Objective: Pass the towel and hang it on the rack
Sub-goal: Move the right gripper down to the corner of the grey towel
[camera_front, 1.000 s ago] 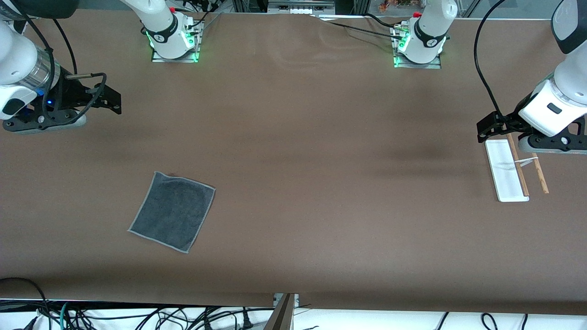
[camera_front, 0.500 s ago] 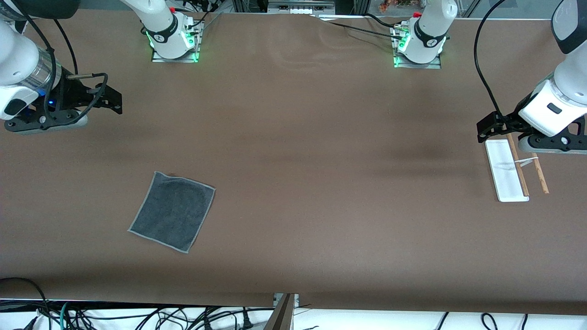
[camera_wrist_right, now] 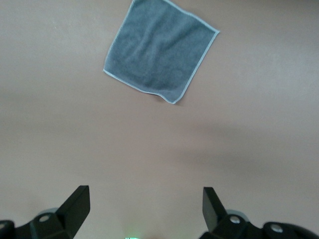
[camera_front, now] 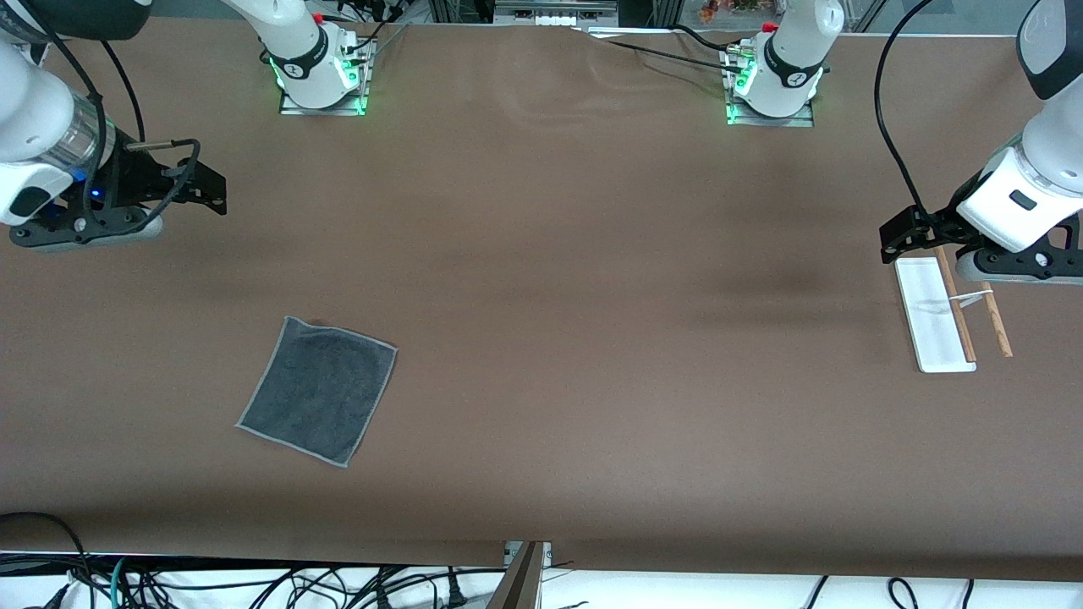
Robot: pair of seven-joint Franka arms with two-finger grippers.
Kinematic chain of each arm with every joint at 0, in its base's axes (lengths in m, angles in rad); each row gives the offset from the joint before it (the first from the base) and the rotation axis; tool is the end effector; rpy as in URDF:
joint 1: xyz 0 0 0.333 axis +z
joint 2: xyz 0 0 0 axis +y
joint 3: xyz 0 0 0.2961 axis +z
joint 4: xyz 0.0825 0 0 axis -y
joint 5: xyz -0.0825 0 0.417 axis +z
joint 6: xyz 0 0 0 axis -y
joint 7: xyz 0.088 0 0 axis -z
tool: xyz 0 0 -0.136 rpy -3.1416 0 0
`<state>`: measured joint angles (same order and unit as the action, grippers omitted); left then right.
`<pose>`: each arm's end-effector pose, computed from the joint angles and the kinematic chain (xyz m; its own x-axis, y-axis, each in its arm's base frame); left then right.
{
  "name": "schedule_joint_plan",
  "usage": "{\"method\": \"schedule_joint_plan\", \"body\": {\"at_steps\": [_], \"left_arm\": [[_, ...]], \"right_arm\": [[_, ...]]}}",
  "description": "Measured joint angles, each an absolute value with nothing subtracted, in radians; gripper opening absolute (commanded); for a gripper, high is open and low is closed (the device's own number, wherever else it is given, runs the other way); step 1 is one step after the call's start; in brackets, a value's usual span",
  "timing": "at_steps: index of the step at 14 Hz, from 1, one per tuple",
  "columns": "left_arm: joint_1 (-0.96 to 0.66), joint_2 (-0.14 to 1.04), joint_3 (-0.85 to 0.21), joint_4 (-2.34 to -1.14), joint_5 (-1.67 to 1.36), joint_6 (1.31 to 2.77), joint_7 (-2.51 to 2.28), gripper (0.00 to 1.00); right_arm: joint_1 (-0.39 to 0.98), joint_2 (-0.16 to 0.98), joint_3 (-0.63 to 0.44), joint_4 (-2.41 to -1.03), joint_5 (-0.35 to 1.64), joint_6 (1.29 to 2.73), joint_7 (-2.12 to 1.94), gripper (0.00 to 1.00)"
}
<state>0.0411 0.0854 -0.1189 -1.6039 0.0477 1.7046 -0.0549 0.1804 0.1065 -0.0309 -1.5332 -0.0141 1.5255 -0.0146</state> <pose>0.6200 -0.0403 0.5194 0.9994 -0.0287 0.0178 -0.0280 -0.9989 -0.0363 0.6005 0.0892 0.5272 0.9802 0.1616 -0.1141 0.1644 -0.9863 0.0157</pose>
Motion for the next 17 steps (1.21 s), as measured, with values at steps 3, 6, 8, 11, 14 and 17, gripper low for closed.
{"method": "schedule_joint_plan", "body": {"at_steps": [3,6,8,11,14,17], "left_arm": [[0.041,0.085,-0.119,-1.604,0.048,1.705,-0.055,1.0],[0.041,0.085,-0.119,-1.604,0.048,1.705,-0.055,1.0],[0.041,0.085,-0.119,-1.604,0.048,1.705,-0.055,1.0],[0.041,0.085,-0.119,-1.604,0.048,1.705,-0.055,1.0],[0.041,0.085,-0.119,-1.604,0.048,1.705,-0.055,1.0],[0.041,0.085,-0.119,-1.604,0.048,1.705,-0.055,1.0]], "right_arm": [[0.167,0.185,-0.047,-1.589,-0.014,1.649,0.02,0.99],[0.138,0.239,-0.065,-1.724,0.001,1.849,0.096,0.99],[0.123,0.246,-0.069,-1.835,0.008,1.965,0.175,0.99],[0.119,0.241,-0.072,-1.983,0.009,2.126,0.285,0.99],[0.119,0.261,-0.072,-2.083,0.01,2.286,0.348,0.99],[0.119,0.338,-0.072,-2.135,0.025,2.453,0.366,0.99]]}}
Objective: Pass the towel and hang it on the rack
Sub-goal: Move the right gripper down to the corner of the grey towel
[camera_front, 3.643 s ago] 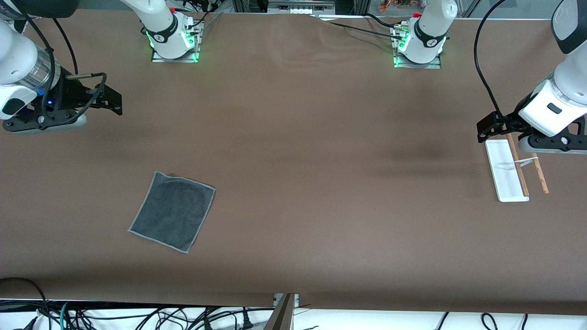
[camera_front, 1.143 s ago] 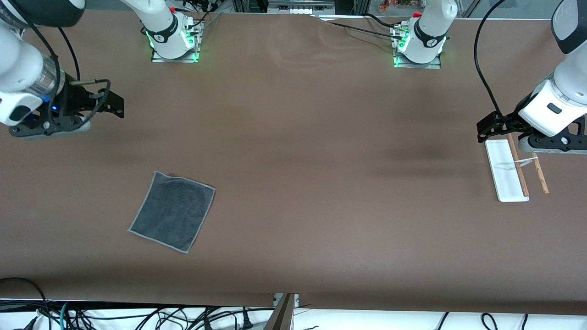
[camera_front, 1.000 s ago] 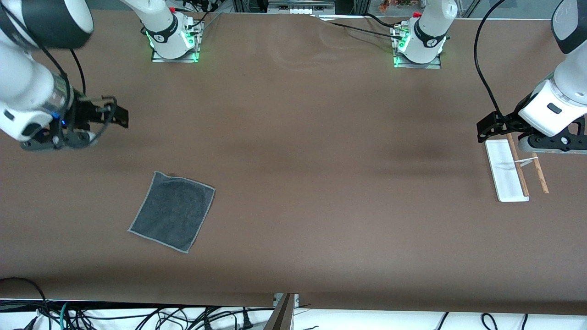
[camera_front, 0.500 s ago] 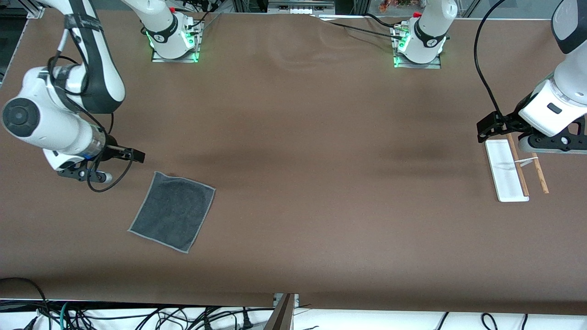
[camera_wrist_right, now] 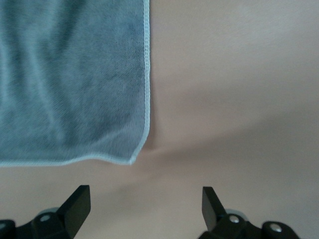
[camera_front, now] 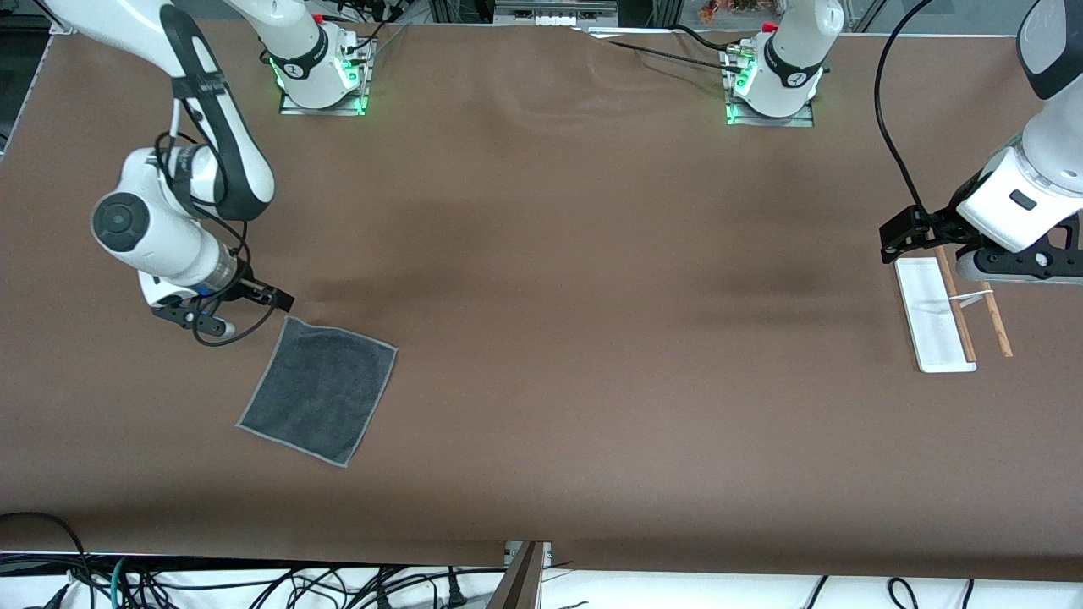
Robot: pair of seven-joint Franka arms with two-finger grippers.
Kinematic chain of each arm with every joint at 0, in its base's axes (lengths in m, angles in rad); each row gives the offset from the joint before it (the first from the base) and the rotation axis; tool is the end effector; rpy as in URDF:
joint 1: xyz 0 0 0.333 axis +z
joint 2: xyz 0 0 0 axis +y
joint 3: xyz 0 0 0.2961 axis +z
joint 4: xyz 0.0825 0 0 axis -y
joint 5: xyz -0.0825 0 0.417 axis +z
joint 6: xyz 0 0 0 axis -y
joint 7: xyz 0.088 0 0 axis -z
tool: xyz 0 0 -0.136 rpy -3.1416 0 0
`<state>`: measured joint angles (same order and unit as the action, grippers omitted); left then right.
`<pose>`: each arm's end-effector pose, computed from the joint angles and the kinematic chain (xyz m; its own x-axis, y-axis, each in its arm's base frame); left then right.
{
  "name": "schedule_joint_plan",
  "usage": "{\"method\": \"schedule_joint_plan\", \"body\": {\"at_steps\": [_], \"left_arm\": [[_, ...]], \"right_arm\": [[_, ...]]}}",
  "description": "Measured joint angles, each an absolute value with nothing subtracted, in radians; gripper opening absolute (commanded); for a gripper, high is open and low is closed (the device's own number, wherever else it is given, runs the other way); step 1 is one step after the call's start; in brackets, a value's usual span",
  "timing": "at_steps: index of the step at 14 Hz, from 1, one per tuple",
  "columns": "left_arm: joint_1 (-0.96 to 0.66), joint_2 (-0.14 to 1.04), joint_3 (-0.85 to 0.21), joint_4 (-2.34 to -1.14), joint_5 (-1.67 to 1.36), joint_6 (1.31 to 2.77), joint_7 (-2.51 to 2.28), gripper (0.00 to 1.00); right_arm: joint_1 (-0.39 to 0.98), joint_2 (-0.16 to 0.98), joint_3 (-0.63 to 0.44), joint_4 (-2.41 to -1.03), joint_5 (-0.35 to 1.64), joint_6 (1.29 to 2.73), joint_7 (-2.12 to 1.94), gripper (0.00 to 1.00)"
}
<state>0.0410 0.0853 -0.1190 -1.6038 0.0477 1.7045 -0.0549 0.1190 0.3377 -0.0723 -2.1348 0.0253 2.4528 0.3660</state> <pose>0.6200 -0.0404 0.5195 0.9994 -0.0289 0.0179 -0.0282 -0.9989 -0.0363 0.5842 0.0263 0.1719 0.9442 -0.3290 -0.0144 -0.3288 -0.9443 0.0143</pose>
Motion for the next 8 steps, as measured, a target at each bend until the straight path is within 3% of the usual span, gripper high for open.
{"method": "schedule_joint_plan", "body": {"at_steps": [4,8], "left_arm": [[0.041,0.085,-0.119,-1.604,0.048,1.705,-0.055,1.0],[0.041,0.085,-0.119,-1.604,0.048,1.705,-0.055,1.0]], "right_arm": [[0.118,0.444,-0.073,-2.14,0.082,2.584,0.369,0.99],[0.118,0.454,-0.072,-2.135,0.085,2.594,0.372,0.93]]}}
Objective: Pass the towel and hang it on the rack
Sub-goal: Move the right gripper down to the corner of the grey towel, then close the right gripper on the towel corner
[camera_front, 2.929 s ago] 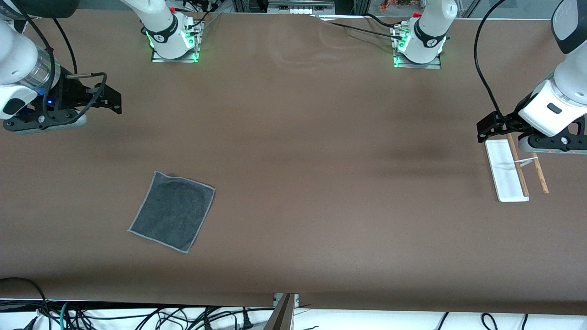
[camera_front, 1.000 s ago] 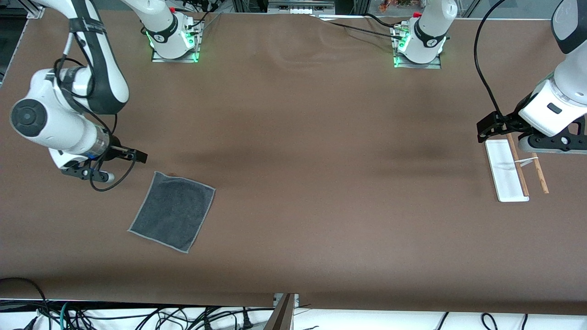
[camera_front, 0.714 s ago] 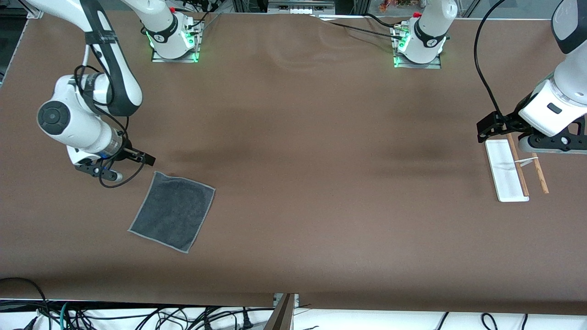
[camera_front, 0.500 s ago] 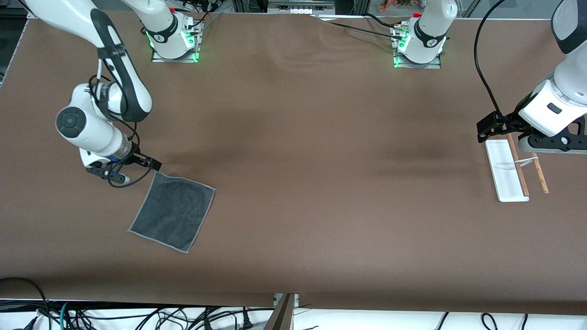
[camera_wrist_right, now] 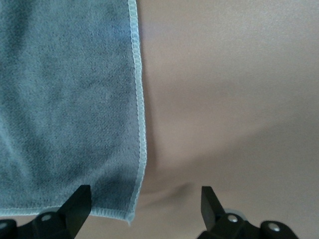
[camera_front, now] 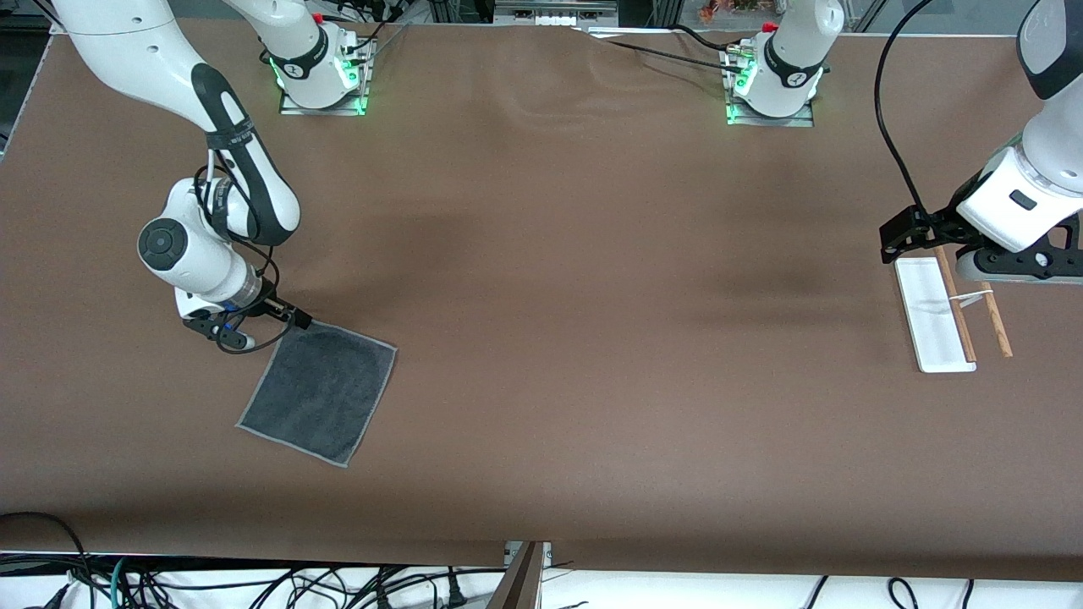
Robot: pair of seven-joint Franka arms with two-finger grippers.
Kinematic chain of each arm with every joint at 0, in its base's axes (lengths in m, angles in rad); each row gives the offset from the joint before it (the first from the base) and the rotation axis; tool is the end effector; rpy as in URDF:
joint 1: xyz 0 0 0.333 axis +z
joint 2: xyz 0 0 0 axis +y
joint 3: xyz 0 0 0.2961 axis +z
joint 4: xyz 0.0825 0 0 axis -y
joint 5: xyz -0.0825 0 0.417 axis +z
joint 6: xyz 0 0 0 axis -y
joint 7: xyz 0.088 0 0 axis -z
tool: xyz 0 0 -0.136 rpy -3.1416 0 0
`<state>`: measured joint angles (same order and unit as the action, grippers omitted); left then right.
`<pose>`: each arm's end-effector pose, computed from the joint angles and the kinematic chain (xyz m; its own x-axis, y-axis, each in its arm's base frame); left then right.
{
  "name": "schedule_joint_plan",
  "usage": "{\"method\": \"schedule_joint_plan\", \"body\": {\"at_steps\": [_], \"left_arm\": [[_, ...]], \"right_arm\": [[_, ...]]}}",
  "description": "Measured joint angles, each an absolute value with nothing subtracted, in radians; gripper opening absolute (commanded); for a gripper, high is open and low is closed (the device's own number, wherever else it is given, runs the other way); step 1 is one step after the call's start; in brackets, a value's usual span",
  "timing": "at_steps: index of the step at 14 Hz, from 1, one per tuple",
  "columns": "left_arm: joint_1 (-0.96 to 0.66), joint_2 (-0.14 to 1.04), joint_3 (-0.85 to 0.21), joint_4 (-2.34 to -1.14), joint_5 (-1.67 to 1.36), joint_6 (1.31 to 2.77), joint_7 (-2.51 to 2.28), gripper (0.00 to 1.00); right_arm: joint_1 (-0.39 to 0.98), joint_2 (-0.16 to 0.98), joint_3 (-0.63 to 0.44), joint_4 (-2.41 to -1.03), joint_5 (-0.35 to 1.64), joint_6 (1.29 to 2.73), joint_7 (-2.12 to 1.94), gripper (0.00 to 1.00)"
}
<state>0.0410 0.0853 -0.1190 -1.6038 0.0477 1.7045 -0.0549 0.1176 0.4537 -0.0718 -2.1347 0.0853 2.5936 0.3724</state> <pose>0.6200 -0.0404 0.5195 0.9994 -0.0289 0.0179 -0.0282 -0.9989 -0.0363 0.5817 0.0237 0.1167 0.9242 -0.3820 0.0015 -0.3819 -0.9241 -0.0151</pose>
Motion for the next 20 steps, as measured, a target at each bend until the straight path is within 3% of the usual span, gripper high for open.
{"method": "schedule_joint_plan", "body": {"at_steps": [8,10,12,14,20], "left_arm": [[0.041,0.085,-0.119,-1.604,0.048,1.705,-0.055,1.0],[0.041,0.085,-0.119,-1.604,0.048,1.705,-0.055,1.0],[0.041,0.085,-0.119,-1.604,0.048,1.705,-0.055,1.0],[0.041,0.085,-0.119,-1.604,0.048,1.705,-0.055,1.0],[0.041,0.085,-0.119,-1.604,0.048,1.705,-0.055,1.0]], "right_arm": [[0.119,0.466,-0.064,-2.13,0.115,2.622,0.374,0.63],[0.12,0.477,-0.057,-2.127,0.123,2.63,0.374,0.47],[0.12,0.485,-0.049,-2.122,0.126,2.632,0.374,0.2],[0.12,0.487,-0.046,-2.114,0.126,2.631,0.374,0.02],[0.121,0.48,-0.038,-1.974,0.126,2.399,0.373,0.0]]}}
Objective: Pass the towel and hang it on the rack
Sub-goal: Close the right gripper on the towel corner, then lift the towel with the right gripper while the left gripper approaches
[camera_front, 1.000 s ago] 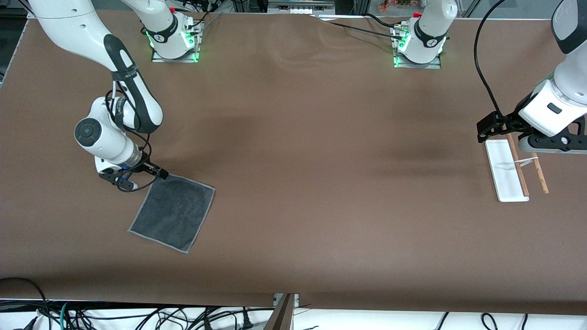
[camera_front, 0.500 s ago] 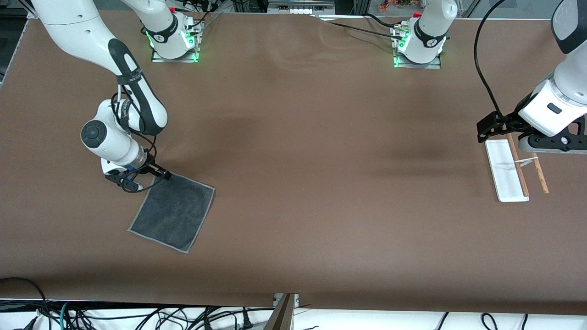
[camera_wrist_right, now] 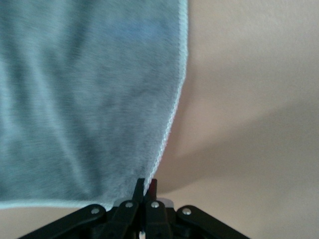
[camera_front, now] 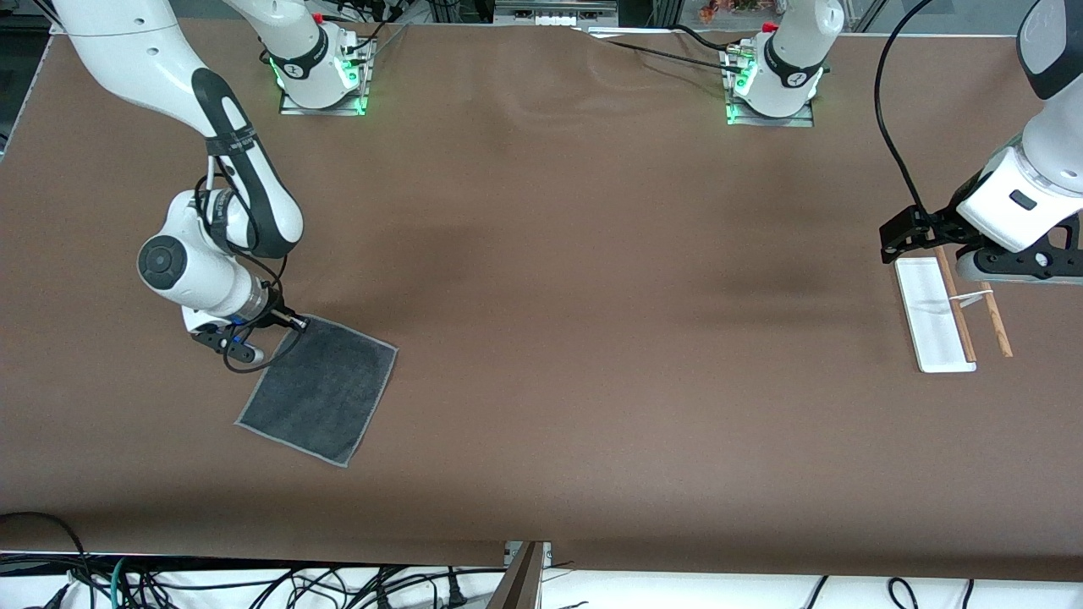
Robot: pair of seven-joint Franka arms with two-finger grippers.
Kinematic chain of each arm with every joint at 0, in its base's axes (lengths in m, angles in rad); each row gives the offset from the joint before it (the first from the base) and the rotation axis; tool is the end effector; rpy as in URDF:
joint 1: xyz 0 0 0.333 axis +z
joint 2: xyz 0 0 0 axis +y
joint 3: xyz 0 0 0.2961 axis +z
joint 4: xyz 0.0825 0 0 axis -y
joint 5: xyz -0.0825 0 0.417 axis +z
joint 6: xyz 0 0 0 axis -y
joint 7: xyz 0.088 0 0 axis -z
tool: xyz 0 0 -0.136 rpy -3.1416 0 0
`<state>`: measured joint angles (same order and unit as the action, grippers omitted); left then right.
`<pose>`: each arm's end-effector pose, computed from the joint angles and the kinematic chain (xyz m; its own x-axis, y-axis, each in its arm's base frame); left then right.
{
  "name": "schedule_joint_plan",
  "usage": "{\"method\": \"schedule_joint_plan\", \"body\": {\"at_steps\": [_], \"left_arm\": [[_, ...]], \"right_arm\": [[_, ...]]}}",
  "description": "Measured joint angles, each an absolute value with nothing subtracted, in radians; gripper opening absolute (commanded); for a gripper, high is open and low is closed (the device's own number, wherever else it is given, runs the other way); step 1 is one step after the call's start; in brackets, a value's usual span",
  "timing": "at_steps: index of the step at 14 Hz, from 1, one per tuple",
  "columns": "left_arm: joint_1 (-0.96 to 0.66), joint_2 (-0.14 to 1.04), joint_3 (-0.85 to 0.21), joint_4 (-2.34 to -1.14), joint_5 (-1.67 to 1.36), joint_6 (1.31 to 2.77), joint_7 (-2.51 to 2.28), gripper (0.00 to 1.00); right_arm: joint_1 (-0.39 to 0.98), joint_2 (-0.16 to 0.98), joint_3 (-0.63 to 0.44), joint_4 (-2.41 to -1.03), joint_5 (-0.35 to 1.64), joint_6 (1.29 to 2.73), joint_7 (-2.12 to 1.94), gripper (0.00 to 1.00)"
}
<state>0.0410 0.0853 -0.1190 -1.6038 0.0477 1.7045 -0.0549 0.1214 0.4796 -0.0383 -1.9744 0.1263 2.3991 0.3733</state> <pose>0.6200 -0.0404 0.5195 0.9994 -0.0289 0.0179 -0.0282 -0.9989 -0.0363 0.6165 0.0542 0.1474 0.9259 -0.3702 -0.0755 -0.3736 -0.9268 -0.0375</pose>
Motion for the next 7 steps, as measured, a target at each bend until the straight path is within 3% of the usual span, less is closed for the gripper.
{"method": "schedule_joint_plan", "body": {"at_steps": [7], "left_arm": [[0.041,0.085,-0.119,-1.604,0.048,1.699,-0.055,1.0]], "right_arm": [[0.165,0.452,-0.018,-1.66,0.127,1.981,0.373,0.0]]}}
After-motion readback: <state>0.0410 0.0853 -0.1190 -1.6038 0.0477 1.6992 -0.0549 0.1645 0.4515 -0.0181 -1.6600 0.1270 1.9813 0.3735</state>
